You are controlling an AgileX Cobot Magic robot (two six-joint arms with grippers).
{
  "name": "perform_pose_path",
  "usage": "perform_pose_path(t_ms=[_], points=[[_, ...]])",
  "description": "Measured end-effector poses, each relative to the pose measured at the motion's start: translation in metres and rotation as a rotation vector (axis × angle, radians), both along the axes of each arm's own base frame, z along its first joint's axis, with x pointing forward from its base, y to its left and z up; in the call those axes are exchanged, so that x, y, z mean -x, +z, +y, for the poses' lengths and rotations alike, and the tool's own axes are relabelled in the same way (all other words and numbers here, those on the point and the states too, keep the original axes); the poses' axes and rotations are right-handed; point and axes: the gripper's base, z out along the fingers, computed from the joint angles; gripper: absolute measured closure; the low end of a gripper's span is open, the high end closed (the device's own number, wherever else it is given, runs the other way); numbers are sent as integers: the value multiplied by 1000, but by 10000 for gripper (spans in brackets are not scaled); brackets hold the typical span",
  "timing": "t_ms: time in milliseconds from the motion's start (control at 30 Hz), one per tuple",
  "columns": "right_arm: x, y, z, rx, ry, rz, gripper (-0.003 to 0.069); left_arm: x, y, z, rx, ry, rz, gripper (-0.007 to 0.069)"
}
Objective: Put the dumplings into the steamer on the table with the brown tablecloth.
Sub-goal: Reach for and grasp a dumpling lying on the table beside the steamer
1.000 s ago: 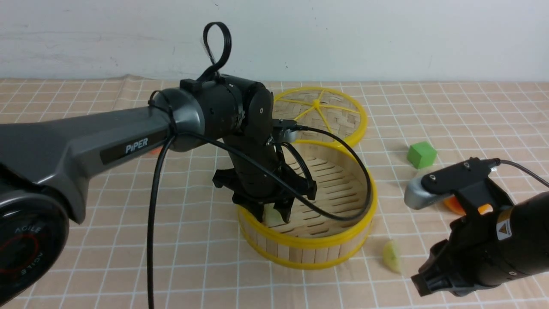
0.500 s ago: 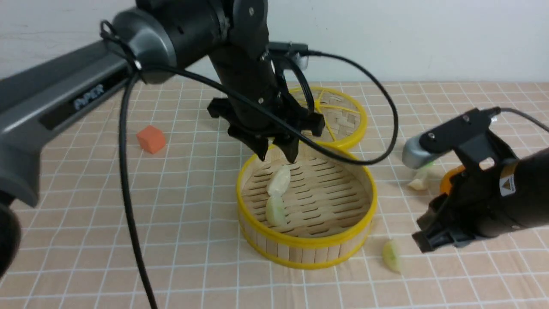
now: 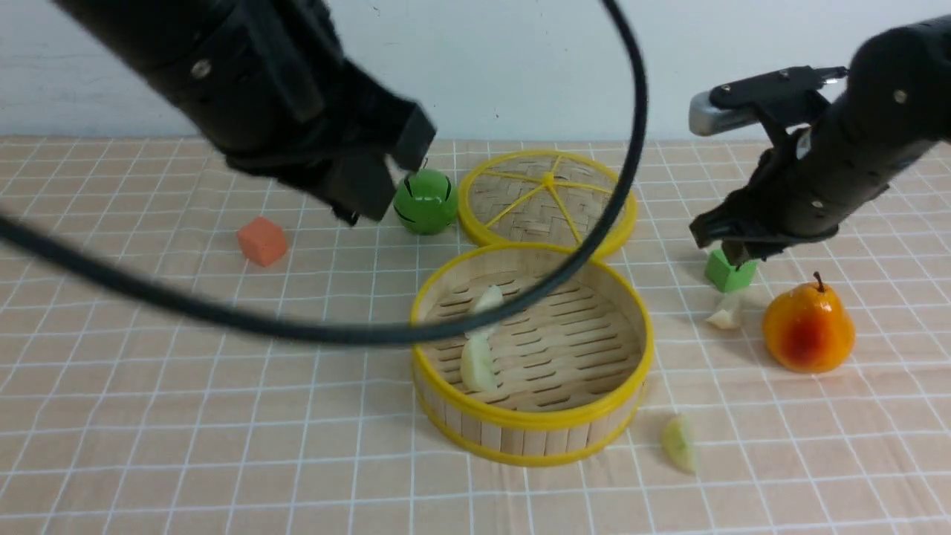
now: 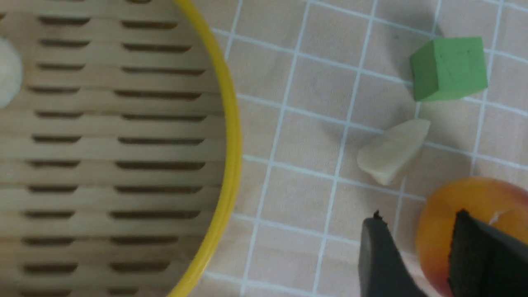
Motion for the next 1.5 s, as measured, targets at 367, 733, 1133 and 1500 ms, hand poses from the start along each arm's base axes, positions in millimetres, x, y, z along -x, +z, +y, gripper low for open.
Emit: perform_pose_path(t_ms=[367,733,1133,1500], points=[[-53,-65,-18,-24,-183,115,270,80,-74,81,-175,293,-14,505],[-63,-100,-29,-43,-302,169,267,126,-96,139,-86,543,-382,495],[-60,-110,-12,-16,-236,204,448,142,-101,146,103,530,-579,485],[-60,-106,-7,-48,-164,209,615,142,-101,147,102,525,-592,480]])
